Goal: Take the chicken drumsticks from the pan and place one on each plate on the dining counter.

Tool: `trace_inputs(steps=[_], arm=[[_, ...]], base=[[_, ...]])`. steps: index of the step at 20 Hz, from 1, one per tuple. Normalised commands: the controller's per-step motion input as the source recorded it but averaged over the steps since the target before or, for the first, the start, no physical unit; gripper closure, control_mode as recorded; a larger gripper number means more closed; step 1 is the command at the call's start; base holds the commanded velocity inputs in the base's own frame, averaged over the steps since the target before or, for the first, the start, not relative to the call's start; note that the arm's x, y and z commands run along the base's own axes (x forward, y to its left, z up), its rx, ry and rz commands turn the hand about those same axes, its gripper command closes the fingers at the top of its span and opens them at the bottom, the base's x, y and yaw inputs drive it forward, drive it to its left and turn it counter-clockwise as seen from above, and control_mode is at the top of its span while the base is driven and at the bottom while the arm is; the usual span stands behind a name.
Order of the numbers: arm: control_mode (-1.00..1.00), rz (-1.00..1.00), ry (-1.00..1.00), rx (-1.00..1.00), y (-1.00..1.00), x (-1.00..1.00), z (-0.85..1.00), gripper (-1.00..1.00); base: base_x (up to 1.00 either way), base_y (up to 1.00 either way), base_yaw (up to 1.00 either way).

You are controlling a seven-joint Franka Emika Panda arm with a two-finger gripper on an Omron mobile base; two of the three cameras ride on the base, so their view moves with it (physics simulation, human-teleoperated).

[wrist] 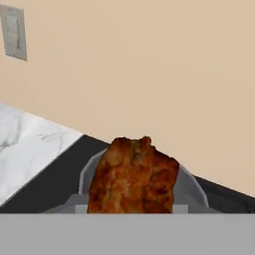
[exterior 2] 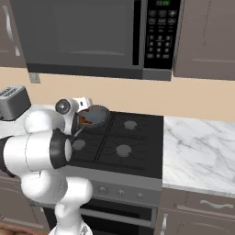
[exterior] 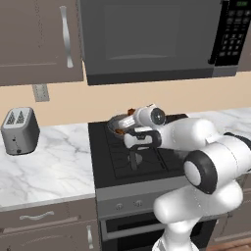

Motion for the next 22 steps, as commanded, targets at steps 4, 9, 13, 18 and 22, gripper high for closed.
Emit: trace_inputs(steps=[4, 9, 13, 18, 22], arm=[[-1.00, -0.03, 0.00, 0.11, -0.14, -0.81, 0.67, 1.00], [-1.00, -0.05, 0.12, 0.04, -0.17, -0.76, 0.68, 1.00], [-1.00, -0.03, 0.44, 0.00, -0.21, -0.68, 0.64, 1.00], [-1.00, -0.01, 0.46, 0.00, -0.23, -0.86, 0.40, 1.00], [-1.00, 0.00, 0.03, 0.00, -0.23, -1.00, 0.03, 1.00]], base=[[0.00, 0.00, 0.00], [0.00, 0.00, 0.00], [0.00, 0.00, 0.00], [0.00, 0.00, 0.00], [0.00, 0.00, 0.00]])
